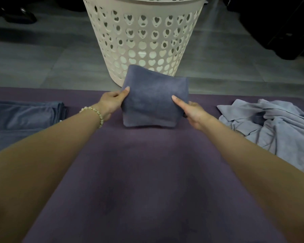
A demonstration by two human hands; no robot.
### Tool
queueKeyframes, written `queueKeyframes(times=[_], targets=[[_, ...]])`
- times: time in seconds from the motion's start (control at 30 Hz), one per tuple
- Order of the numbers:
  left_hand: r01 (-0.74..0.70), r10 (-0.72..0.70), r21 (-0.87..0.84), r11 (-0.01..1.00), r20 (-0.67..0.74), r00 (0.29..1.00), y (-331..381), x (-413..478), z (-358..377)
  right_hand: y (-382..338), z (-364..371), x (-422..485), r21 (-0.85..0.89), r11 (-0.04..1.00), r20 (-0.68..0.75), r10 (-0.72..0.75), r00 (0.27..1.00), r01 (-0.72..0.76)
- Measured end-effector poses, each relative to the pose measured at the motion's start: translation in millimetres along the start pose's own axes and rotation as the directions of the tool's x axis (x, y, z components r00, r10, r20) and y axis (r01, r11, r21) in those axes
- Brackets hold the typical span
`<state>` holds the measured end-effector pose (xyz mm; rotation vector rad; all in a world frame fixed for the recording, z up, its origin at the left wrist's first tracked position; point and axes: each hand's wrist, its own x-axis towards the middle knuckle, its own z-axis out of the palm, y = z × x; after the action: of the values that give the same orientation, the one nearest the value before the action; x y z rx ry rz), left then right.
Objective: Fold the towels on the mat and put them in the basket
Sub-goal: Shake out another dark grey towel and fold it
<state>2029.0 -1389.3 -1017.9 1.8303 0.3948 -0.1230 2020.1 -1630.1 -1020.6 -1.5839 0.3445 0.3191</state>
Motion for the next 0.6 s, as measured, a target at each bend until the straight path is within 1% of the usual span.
queueKeyframes(times=[0.07,0.1,0.17,0.23,0.3,0.4,0.47,0.5,0.57,0.6], targets=[[-0.055,0.056,0.030,0.998,-0.001,0.998,-18.9,-11.7,-5.2,13.2,3.1,-10.2,-0.018,0.998,-0.003,-0.053,0.999,0.053],[-0.041,0.040,0.054,0.998,0.018,0.999,-35.8,-21.7,-8.0,25.6,1.8,-16.3,-0.048,0.997,0.012,-0.053,0.999,0.054],[0.050,-0.060,0.098,0.994,0.097,0.994,-75.3,-44.5,-12.0,57.7,-3.6,-35.3,-0.136,0.991,0.071,-0.011,0.997,0.021],[0.162,-0.184,0.124,0.979,0.190,0.964,-112.0,-70.8,-14.8,91.7,-12.2,-57.2,-0.194,0.981,0.124,0.052,0.991,-0.027],[0.236,-0.274,0.166,0.957,0.261,0.926,-136.2,-97.1,-15.4,117.2,-19.8,-80.3,-0.227,0.971,0.147,0.116,0.982,-0.081],[0.290,-0.334,0.188,0.939,0.282,0.899,-158.6,-120.5,-12.8,136.3,-22.9,-102.6,-0.262,0.958,0.157,0.164,0.974,-0.119],[0.272,-0.336,0.253,0.929,0.262,0.905,-160.8,-125.7,-10.6,137.7,-19.3,-105.3,-0.312,0.945,0.161,0.158,0.974,-0.102],[0.240,-0.321,0.308,0.921,0.246,0.915,-157.2,-124.8,-9.3,135.0,-16.9,-103.7,-0.324,0.942,0.159,0.146,0.976,-0.088],[0.148,-0.246,0.381,0.913,0.224,0.943,-146.3,-120.2,-4.7,129.5,-11.5,-97.4,-0.311,0.948,0.146,0.115,0.983,-0.065],[0.101,-0.190,0.375,0.922,0.209,0.959,-140.1,-117.9,-2.1,127.8,-8.4,-93.8,-0.291,0.955,0.128,0.098,0.987,-0.057]])
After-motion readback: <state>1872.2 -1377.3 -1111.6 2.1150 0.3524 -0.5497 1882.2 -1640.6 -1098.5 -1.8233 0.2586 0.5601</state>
